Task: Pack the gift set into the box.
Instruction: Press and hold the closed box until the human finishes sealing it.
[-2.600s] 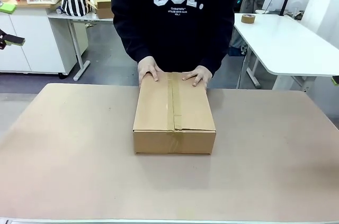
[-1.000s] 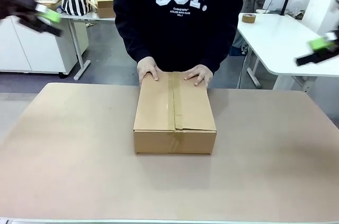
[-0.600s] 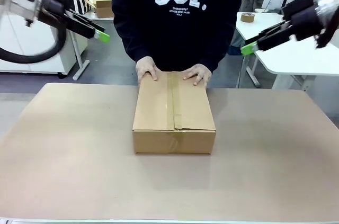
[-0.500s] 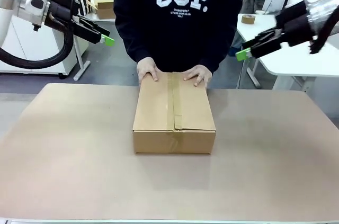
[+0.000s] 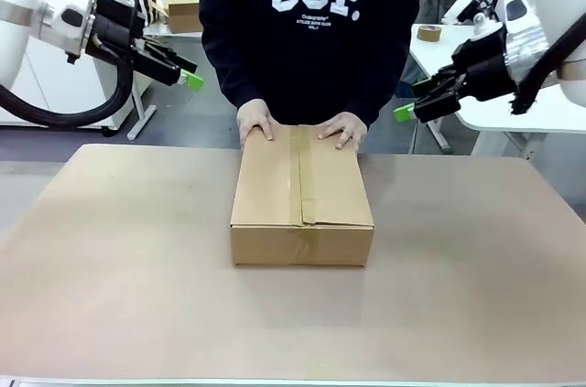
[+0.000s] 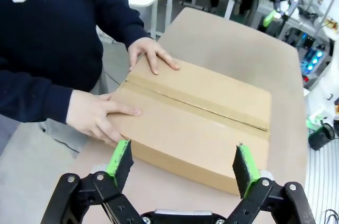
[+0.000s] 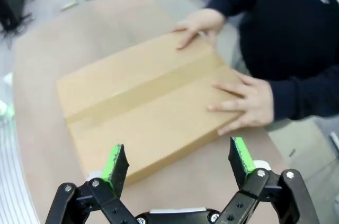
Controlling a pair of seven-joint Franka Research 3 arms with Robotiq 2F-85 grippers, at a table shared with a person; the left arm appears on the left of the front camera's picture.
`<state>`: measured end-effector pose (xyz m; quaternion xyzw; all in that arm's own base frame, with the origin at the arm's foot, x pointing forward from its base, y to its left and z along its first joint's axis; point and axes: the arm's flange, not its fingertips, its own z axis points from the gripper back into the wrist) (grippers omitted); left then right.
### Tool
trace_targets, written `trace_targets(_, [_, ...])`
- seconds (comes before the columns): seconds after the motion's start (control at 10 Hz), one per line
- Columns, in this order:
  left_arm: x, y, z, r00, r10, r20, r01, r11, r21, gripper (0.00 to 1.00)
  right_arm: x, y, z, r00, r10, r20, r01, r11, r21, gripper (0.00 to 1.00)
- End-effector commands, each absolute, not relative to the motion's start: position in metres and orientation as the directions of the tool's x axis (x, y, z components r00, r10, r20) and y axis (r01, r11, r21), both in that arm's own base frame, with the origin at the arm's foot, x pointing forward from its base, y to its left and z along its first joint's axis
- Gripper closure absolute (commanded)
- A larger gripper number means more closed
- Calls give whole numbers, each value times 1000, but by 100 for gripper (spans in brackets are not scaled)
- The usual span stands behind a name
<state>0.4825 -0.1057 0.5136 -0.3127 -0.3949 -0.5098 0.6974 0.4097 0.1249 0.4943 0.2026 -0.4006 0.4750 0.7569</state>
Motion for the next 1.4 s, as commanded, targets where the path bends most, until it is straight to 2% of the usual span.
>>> trace_targets(0.0, [499, -131, 492, 112, -538, 835, 959, 279, 52, 0, 434, 166, 474, -23, 577, 816, -982, 140, -126, 0])
trace_targets(0.1, [511, -143, 475, 67, -501, 863, 984, 179, 27, 0, 441, 167, 465, -117, 492, 863, -992, -24, -121, 0])
trace_targets(0.2, [517, -148, 461, 61, -469, 881, 987, 158, 16, 0, 443, 165, 456, -217, 447, 868, -970, -199, -140, 0])
trace_targets(0.4, [521, -165, 434, 44, -397, 917, 996, 90, -8, 0, 462, 176, 429, -250, 438, 864, -952, -276, -136, 0])
trace_targets(0.6, [523, -194, 404, 17, -329, 944, 1000, 11, -15, 0, 489, 201, 396, -180, 458, 870, -965, -253, -67, 0])
trace_targets(0.8, [528, -206, 376, -86, -395, 915, 996, -26, 83, 0, 500, 211, 374, -51, 497, 866, -996, -94, -5, 0])
trace_targets(0.9, [527, -205, 363, -112, -399, 910, 989, -129, 65, 0, 503, 212, 364, -5, 497, 867, -997, -67, 32, 0])
trace_targets(1.0, [524, -203, 356, -131, -402, 906, 984, -168, 68, 0, 507, 208, 358, 18, 488, 873, -997, -52, 50, 0])
trace_targets(1.3, [514, -210, 350, -102, -366, 925, 987, -152, 49, 0, 515, 196, 342, 55, 476, 878, -996, -30, 78, 0])
